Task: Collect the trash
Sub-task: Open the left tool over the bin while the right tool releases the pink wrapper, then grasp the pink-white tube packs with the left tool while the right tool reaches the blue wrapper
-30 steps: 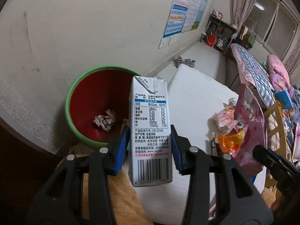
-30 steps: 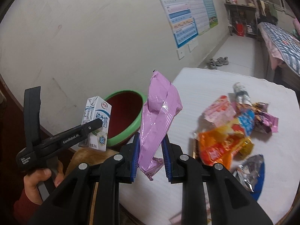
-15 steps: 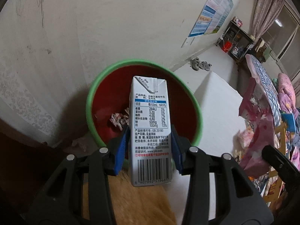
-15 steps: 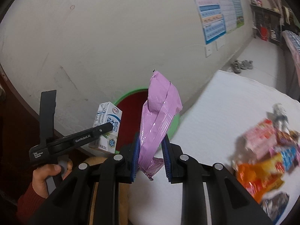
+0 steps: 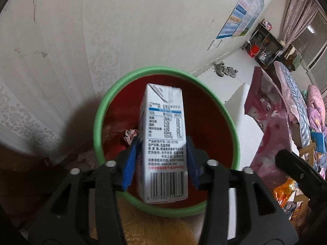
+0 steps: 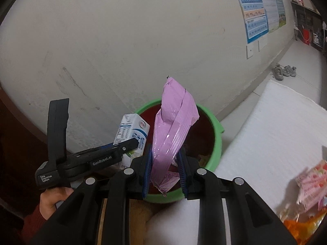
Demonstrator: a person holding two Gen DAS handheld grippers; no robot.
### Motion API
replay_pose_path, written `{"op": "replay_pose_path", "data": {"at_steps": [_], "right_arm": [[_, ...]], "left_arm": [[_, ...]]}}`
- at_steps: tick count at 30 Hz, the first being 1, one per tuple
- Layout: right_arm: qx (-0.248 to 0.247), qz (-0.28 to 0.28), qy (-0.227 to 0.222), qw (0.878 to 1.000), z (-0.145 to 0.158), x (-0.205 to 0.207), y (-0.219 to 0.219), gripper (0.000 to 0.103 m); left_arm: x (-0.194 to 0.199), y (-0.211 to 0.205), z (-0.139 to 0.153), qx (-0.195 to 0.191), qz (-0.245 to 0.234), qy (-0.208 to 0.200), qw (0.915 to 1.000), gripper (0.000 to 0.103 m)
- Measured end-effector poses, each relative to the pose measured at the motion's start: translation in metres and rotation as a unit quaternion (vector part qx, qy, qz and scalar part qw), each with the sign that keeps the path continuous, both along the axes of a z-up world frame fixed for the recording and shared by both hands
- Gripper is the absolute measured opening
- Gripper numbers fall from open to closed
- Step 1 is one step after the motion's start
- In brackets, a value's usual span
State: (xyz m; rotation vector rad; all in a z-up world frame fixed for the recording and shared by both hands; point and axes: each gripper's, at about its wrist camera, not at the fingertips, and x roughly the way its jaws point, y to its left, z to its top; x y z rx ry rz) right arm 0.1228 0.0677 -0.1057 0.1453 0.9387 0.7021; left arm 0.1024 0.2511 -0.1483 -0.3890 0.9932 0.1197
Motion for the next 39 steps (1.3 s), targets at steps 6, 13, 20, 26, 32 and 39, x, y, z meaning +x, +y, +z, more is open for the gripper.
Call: {"op": "replay_pose_path", "data": {"at_steps": [6, 13, 20, 26, 32, 39], "right_arm": [[0.011, -0.008, -0.013, 1.0, 0.004, 0.003, -0.002, 0.059], [0.018, -0.053, -0.024, 0.998, 0.017, -0.039, -0.051, 0.059], [-0.02, -0.109, -0.016, 0.994, 0.008, -0.106, -0.115, 0.059], [-0.042, -0.168, -0.009, 0.985, -0.004, -0.153, -0.165, 0.059], [-0.049, -0.254, 0.012, 0.966, -0.016, -0.174, -0.227, 0.06], [-0.038, -0.325, 0.058, 0.943, -0.039, -0.173, -0.276, 0.065]], "left_arm": [[-0.002, 0.006, -0.003, 0.002, 0.021, 0.006, 0.9998, 0.08], [-0.021, -0.003, 0.001, 0.022, 0.029, 0.002, 0.9993, 0.08], [-0.06, -0.04, 0.004, 0.017, 0.029, -0.006, 0.9994, 0.08], [-0.075, -0.096, 0.003, 0.026, -0.041, -0.004, 0.9988, 0.08], [-0.081, -0.147, 0.008, 0.023, -0.109, -0.011, 0.9937, 0.08], [-0.093, -0.195, 0.003, 0.021, -0.189, -0.007, 0.9817, 0.08]]}}
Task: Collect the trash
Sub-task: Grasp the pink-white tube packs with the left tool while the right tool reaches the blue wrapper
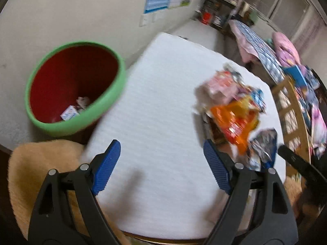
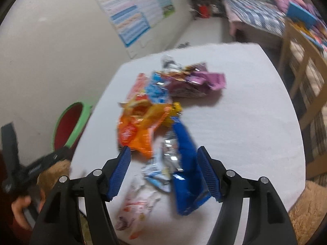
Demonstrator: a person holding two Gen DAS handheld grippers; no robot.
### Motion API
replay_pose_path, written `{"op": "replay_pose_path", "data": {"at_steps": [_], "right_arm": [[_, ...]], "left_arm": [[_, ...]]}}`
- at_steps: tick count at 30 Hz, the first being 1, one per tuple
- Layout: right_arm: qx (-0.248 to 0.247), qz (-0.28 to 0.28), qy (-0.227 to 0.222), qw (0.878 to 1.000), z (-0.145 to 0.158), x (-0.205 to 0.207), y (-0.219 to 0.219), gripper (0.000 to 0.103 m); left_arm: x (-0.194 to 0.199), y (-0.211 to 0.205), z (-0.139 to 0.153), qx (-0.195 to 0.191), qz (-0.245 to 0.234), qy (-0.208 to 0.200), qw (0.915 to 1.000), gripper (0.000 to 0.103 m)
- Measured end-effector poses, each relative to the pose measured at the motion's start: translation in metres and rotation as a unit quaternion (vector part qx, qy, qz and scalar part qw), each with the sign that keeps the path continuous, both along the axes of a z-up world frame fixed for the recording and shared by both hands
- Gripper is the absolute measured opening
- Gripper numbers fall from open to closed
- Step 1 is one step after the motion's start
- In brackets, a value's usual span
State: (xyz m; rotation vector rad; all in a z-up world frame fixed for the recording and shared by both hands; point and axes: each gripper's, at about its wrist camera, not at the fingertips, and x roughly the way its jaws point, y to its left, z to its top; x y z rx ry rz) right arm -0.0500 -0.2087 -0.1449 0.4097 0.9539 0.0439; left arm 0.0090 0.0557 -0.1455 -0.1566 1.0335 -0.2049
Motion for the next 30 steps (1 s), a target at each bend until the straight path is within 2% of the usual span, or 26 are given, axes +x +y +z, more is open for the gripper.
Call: {"op": "replay_pose_path", "data": {"at_steps": [4, 5, 6, 8, 9, 12, 15, 18, 20, 21, 22, 24, 26, 29, 30], "right_arm": [[0.009, -0.017, 0.048, 0.999, -0.028, 0.013, -0.01, 0.065], [0.007, -0.011, 0.059, 0.998, -0.035, 0.014, -0.009, 0.062], [0.006, -0.007, 0.064, 0.998, -0.039, 0.014, -0.009, 0.046], [0.021, -0.004, 0.061, 0.998, -0.041, 0.01, -0.011, 0.042], [0.027, -0.007, 0.057, 0.998, -0.039, 0.007, -0.014, 0.036], [0.023, -0.017, 0.034, 0.999, -0.03, 0.0, -0.022, 0.029], [0.018, -0.025, 0.016, 0.999, -0.02, -0.006, -0.029, 0.028], [0.013, -0.029, 0.009, 0.999, -0.018, -0.011, -0.035, 0.028], [0.017, -0.03, 0.011, 0.999, -0.018, -0.012, -0.036, 0.028], [0.02, -0.031, 0.012, 0.999, -0.019, -0.012, -0.037, 0.028], [0.022, -0.031, 0.014, 0.999, -0.02, -0.009, -0.038, 0.028], [0.024, -0.03, 0.016, 0.999, -0.02, -0.006, -0.037, 0.029], [0.027, -0.029, 0.02, 0.999, -0.022, -0.005, -0.037, 0.03], [0.028, -0.027, 0.026, 0.999, -0.024, -0.006, -0.035, 0.034], [0.028, -0.027, 0.027, 0.999, -0.025, -0.006, -0.034, 0.04]], "left_arm": [[-0.01, -0.02, -0.005, -0.003, -0.033, 0.017, 0.9993, 0.08], [-0.014, -0.027, -0.005, -0.006, -0.049, 0.02, 0.9986, 0.08], [-0.016, -0.031, -0.006, -0.007, -0.059, 0.022, 0.998, 0.08], [-0.023, -0.043, -0.007, -0.013, -0.085, 0.029, 0.9959, 0.08], [-0.029, -0.053, -0.009, -0.024, -0.107, 0.039, 0.9932, 0.08], [-0.042, -0.083, -0.02, -0.036, -0.157, 0.07, 0.9844, 0.08], [-0.053, -0.113, -0.032, -0.01, -0.208, 0.086, 0.9742, 0.08], [-0.056, -0.131, -0.045, 0.025, -0.227, 0.098, 0.9687, 0.08], [-0.053, -0.136, -0.055, 0.034, -0.227, 0.111, 0.967, 0.079], [-0.051, -0.136, -0.062, 0.035, -0.225, 0.124, 0.9659, 0.069], [-0.051, -0.136, -0.065, 0.035, -0.222, 0.13, 0.9657, 0.064], [-0.05, -0.137, -0.063, 0.028, -0.219, 0.126, 0.9672, 0.047], [-0.049, -0.133, -0.059, 0.019, -0.212, 0.121, 0.9695, 0.036], [-0.047, -0.127, -0.053, 0.02, -0.198, 0.108, 0.9741, 0.036], [-0.046, -0.125, -0.051, 0.019, -0.193, 0.104, 0.9755, 0.036]]}}
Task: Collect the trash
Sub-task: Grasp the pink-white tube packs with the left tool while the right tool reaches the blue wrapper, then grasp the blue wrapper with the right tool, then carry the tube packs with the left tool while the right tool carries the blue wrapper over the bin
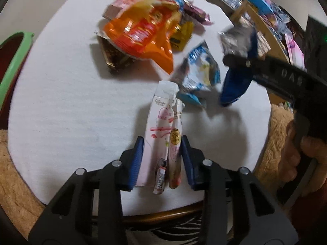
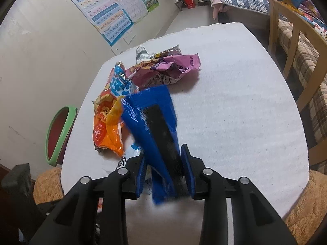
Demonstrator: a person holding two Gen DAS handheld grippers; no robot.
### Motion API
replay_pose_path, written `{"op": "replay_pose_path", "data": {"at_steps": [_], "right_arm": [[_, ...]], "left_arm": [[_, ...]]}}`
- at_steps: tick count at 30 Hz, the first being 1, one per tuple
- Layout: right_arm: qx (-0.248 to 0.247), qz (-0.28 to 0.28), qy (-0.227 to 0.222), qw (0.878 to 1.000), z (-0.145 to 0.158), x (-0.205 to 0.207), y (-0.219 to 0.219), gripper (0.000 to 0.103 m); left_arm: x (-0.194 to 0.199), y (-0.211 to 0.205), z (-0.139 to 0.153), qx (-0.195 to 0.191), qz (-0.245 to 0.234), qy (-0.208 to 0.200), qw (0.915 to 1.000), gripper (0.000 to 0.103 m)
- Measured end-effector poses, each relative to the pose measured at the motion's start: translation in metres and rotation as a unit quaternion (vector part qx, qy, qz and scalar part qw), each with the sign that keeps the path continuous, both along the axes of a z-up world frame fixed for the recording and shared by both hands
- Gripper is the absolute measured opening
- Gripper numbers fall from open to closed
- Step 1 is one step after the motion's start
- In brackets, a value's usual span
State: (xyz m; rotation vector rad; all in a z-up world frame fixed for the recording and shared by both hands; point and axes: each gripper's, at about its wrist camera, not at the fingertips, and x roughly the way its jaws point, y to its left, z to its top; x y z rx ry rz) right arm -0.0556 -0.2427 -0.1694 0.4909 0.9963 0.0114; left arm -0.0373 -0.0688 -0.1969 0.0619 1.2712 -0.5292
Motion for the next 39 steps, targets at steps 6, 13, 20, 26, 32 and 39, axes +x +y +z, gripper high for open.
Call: {"op": "replay_pose_path", "data": {"at_steps": [6, 13, 20, 26, 32, 39], "right_arm": [[0.007, -0.012, 0.006, 1.0, -0.001, -0.006, -0.003, 0.058], [0.017, -0.04, 0.025, 0.999, -0.013, -0.007, -0.015, 0.058], [0.019, -0.042, 0.041, 0.998, -0.025, -0.002, -0.02, 0.041], [-0.002, -0.04, 0.015, 0.999, -0.01, -0.007, -0.016, 0.031], [-0.031, -0.034, -0.033, 0.998, 0.028, -0.01, -0.007, 0.031], [-0.043, 0.0, -0.09, 0.995, 0.074, -0.003, 0.02, 0.031]], "left_arm": [[0.004, 0.011, 0.013, -0.001, 0.022, -0.027, 0.9994, 0.036], [0.011, 0.023, 0.016, -0.003, 0.038, -0.036, 0.9986, 0.036], [0.01, 0.032, 0.019, -0.002, 0.048, -0.045, 0.9978, 0.036], [0.012, 0.039, 0.029, 0.004, 0.059, -0.067, 0.996, 0.036], [0.018, 0.052, 0.058, 0.022, 0.084, -0.122, 0.9888, 0.036], [0.032, 0.078, 0.1, 0.03, 0.124, -0.184, 0.9746, 0.036]]}}
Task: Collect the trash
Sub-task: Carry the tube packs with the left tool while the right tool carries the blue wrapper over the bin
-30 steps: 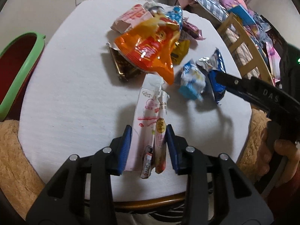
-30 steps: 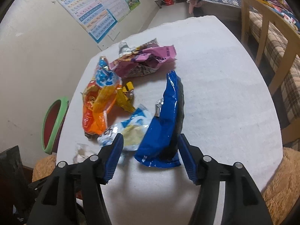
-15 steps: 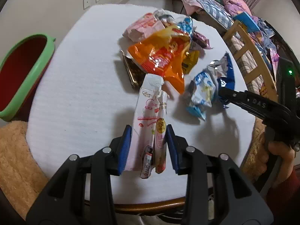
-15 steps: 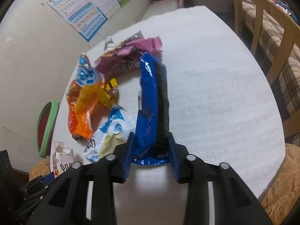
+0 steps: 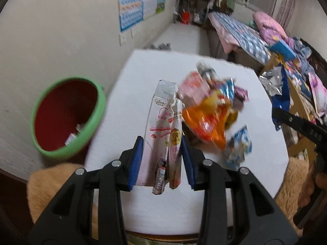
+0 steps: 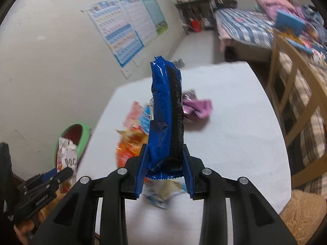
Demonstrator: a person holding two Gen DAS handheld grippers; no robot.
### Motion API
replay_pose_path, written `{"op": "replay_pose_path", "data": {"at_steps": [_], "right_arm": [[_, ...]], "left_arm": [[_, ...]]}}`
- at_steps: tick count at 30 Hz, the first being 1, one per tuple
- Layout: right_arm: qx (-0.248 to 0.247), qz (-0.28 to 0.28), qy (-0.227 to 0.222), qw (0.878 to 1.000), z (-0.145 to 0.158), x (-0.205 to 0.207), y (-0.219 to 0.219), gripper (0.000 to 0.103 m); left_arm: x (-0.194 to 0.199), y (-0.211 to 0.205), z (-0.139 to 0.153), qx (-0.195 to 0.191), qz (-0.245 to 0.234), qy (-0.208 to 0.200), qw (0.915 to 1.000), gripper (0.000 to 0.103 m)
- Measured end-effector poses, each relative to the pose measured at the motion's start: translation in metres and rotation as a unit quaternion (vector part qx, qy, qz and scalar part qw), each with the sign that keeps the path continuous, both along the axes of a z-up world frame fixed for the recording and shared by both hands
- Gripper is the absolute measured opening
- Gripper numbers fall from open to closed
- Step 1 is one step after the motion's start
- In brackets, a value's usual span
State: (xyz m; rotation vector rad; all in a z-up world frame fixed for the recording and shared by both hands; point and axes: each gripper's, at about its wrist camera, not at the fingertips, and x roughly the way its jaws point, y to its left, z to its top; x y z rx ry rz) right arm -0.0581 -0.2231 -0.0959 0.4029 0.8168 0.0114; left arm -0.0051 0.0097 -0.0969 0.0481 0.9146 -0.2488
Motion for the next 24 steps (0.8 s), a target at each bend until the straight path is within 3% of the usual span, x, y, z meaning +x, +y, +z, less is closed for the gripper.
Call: {"op": "replay_pose_path", "data": {"at_steps": [12, 24], "right_arm": [[-0.014, 0.077, -0.063, 0.995, 0.055, 0.016, 0.061, 0.031], [-0.027, 0.145, -0.077, 0.986, 0.07, 0.031, 0.111, 0.031]], "left_arm": [[0.011, 0.033, 0.051, -0.02, 0.044, -0.057, 0.9972, 0.036], [0.015, 0.059, 0.06, -0.015, 0.076, -0.072, 0.9944, 0.036]]}}
